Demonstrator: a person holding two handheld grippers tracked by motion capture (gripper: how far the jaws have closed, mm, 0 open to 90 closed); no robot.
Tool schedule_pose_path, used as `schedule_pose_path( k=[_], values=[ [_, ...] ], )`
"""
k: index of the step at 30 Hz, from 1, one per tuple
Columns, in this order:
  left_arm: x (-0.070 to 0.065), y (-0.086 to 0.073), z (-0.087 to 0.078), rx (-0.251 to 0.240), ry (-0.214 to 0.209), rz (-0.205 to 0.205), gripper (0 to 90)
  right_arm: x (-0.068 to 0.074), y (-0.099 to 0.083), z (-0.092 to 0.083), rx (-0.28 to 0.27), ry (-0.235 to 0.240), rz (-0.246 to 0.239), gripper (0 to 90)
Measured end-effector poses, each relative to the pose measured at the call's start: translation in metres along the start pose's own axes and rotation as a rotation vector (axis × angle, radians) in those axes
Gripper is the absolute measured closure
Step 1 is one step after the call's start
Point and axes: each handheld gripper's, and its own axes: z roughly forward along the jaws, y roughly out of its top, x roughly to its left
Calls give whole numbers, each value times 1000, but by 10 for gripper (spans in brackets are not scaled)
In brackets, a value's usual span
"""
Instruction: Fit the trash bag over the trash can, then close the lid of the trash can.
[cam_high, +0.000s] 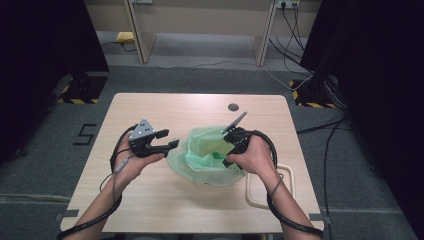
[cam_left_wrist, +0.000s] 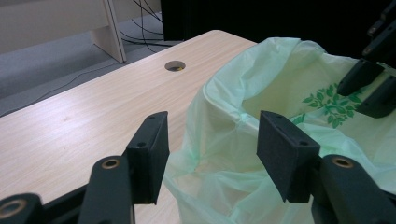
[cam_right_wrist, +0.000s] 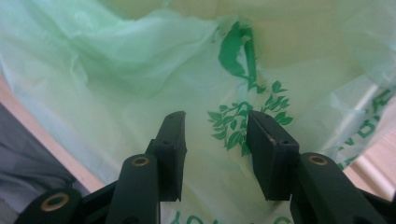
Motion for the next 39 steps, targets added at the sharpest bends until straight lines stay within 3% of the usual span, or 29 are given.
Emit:
schedule_pose_path(
  k=[4, 8, 12, 18, 25, 29, 33, 39],
  values=[
    [1, 0, -1, -4, 1, 2, 428, 2, -3, -2, -20, 0, -5, 558],
    [3, -2, -2, -14, 8, -9, 415, -1, -10, -19, -179, -15, 6, 513],
    [6, -2, -6, -38, 19, -34, 383, -14, -21, -40, -342, -57, 82, 504],
    [11, -6, -14, -72, 32, -72, 306, -44, -46, -53, -462, -134, 219, 499],
    [19, -10, -21, -78, 53, -90, 266, -82, -94, -46, -517, -213, 390, 507],
    [21, -11, -25, -82, 68, -97, 267, -97, -119, -38, -511, -231, 457, 505],
    [23, -13, -29, -86, 77, -97, 266, -105, -136, -32, -499, -237, 494, 508],
    [26, -15, -34, -95, 91, -102, 267, -111, -145, -29, -479, -240, 520, 507]
  ],
)
